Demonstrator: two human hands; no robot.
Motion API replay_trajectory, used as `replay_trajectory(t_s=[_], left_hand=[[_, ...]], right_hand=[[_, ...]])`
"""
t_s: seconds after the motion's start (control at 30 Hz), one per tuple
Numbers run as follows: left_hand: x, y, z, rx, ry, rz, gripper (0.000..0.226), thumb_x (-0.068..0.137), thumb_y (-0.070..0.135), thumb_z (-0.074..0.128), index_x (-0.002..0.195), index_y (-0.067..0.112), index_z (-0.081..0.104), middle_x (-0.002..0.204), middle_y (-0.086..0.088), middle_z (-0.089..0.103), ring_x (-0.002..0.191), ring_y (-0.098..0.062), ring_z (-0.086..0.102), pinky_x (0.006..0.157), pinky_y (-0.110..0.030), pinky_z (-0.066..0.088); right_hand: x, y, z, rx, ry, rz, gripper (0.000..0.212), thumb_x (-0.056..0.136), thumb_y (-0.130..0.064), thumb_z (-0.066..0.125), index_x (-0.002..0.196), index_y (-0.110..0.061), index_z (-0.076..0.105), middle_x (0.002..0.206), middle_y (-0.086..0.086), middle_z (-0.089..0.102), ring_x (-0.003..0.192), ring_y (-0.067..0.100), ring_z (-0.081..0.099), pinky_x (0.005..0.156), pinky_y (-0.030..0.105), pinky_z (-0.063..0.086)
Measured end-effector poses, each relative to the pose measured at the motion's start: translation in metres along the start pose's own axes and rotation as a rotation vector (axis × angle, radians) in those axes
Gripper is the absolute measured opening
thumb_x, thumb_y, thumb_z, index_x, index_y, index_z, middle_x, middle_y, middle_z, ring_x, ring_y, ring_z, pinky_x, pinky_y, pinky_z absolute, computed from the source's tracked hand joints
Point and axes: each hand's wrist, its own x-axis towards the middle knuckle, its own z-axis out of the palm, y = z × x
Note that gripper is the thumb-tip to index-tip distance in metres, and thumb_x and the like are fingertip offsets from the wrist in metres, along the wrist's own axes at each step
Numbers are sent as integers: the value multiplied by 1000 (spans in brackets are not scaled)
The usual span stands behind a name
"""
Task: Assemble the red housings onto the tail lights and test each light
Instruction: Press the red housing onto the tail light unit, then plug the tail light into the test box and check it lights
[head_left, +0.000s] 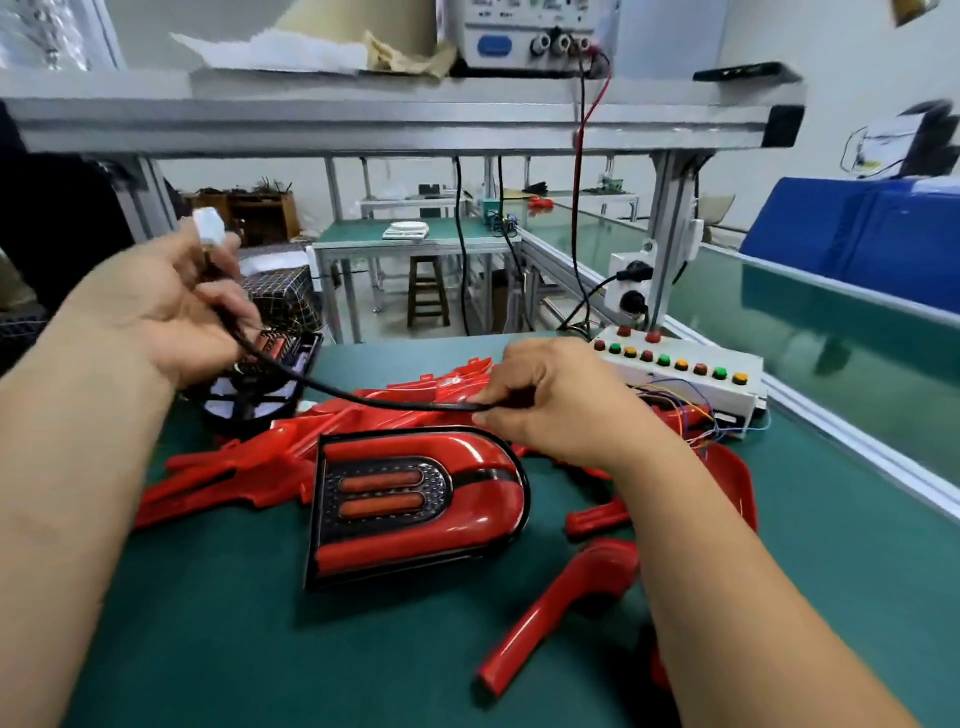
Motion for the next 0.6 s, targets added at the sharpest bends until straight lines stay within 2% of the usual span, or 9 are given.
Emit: replay_trajectory(t_s=[0.07, 0.1, 0.17, 0.23, 0.3, 0.37, 0.43, 0.53, 0.6], left_hand=[[9, 1, -12, -15, -80, 112, 31, 77, 55, 66, 67, 26, 70, 58, 17, 53, 38, 1, 35, 39, -13, 35], [13, 1, -17, 28, -116, 194, 31, 71, 60, 68, 67, 29, 69, 56, 16, 51, 39, 0, 35, 41, -13, 34], [18, -1, -19, 149, -124, 377, 29, 80, 61, 64, 73, 32, 65, 59, 15, 48, 45, -1, 36, 49, -15, 32], [17, -6, -11, 216, -63, 558, 30, 94, 56, 53, 79, 34, 66, 66, 15, 49, 53, -1, 38, 57, -19, 34], [4, -20, 12, 331, -46, 811, 23, 95, 54, 54, 89, 37, 68, 75, 17, 55, 64, 1, 45, 69, -21, 40], [-16, -42, 42, 480, -127, 1008, 16, 96, 50, 54, 98, 42, 68, 82, 20, 61, 74, 6, 51, 75, -11, 42], [-28, -61, 64, 698, -180, 1072, 15, 97, 45, 54, 108, 42, 64, 93, 16, 63, 82, 8, 55, 77, -9, 43], [-37, -80, 76, 923, -191, 982, 28, 92, 41, 55, 116, 29, 65, 89, 12, 61, 80, -5, 52, 83, -32, 46], [-39, -90, 82, 1047, -223, 895, 24, 89, 46, 50, 107, 38, 64, 79, 16, 58, 81, -15, 53, 89, -45, 44]], right_hand=[[-1, 0, -1, -16, -56, 17, 15, 80, -11, 77, 94, -13, 79, 80, -7, 64, 76, 5, 59, 73, 9, 44], [-2, 0, -3, 13, -67, 37, 19, 81, -13, 76, 101, -15, 77, 88, -3, 68, 80, 8, 61, 78, 13, 47], [-1, 4, -18, 191, 44, 151, 27, 84, -15, 74, 110, -21, 73, 98, -2, 70, 80, 11, 63, 79, 22, 52], [5, 13, -40, 320, 287, 272, 23, 86, -16, 72, 107, -25, 73, 85, -7, 71, 73, 6, 64, 70, 21, 51], [15, 21, -54, 145, 357, 356, 16, 87, -16, 69, 99, -24, 76, 76, -15, 69, 68, -4, 62, 65, 14, 47], [22, 28, -49, -193, 155, 411, 14, 88, -18, 63, 92, -19, 77, 80, -9, 70, 79, 6, 66, 72, 22, 51], [19, 37, -27, -491, -70, 489, 20, 90, -22, 54, 91, -18, 74, 90, 2, 69, 94, 24, 64, 87, 34, 47], [7, 50, 2, -712, -194, 577, 22, 89, -27, 49, 99, -24, 67, 103, 0, 64, 108, 26, 57, 107, 48, 24], [2, 58, 10, -732, -198, 595, 22, 87, -24, 49, 101, -24, 65, 99, -1, 61, 107, 26, 56, 110, 52, 14]])
